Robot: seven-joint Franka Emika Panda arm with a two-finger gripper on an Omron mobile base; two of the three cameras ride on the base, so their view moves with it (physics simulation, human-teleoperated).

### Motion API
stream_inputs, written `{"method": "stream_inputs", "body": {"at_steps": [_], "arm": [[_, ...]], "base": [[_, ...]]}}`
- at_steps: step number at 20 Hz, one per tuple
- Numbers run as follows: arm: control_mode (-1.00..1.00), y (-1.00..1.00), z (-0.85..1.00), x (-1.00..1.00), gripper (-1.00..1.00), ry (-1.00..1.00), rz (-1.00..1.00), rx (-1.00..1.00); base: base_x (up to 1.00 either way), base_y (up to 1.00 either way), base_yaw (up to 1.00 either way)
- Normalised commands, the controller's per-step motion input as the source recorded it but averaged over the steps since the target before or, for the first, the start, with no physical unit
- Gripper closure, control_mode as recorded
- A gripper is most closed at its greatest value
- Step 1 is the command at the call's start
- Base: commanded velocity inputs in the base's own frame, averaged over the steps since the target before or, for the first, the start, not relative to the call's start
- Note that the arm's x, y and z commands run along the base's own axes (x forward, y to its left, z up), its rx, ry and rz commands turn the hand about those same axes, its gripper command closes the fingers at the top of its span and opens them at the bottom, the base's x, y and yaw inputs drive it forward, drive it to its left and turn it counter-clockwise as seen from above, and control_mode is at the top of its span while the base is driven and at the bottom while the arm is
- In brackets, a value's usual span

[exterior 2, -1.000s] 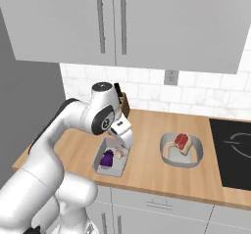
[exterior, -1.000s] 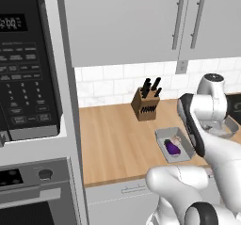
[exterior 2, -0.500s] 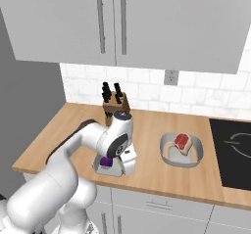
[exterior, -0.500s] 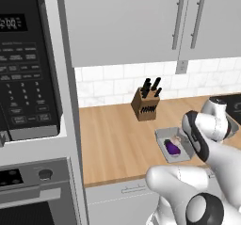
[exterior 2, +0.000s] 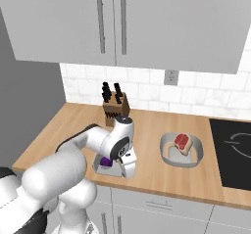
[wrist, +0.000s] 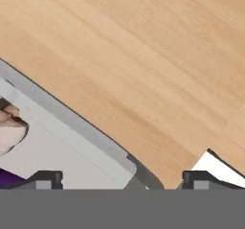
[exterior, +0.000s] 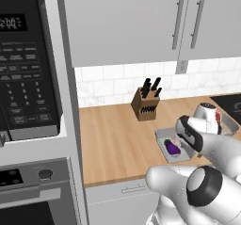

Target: Take the meat container that has the steak and place it on the second highest rack of the freezer. Then take the vegetable container that has the garlic and eggplant and place it on the highest rack of the freezer.

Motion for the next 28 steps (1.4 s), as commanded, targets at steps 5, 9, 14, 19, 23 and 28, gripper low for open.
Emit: {"method": "stream_inputs", "body": {"at_steps": [5,9,14,19,23,28], "arm": [[-1.00,0.01,-0.42,0.01,-1.00,0.05,0.00,0.00],[-1.00,0.09,-0.31,0.18,1.00,0.06,0.00,0.00],[-1.00,0.02,-0.02,0.04,1.00,0.01,0.00,0.00],[-1.00,0.00,0.00,-0.03,1.00,-0.01,0.00,0.00],[-1.00,0.12,0.22,-0.33,1.00,-0.14,0.00,0.00],[-1.00,0.73,0.32,-0.40,1.00,-0.16,-0.06,-0.05]], "base": [[0.00,0.00,0.00],[0.00,0.00,0.00],[0.00,0.00,0.00],[0.00,0.00,0.00],[0.00,0.00,0.00],[0.00,0.00,0.00]]}}
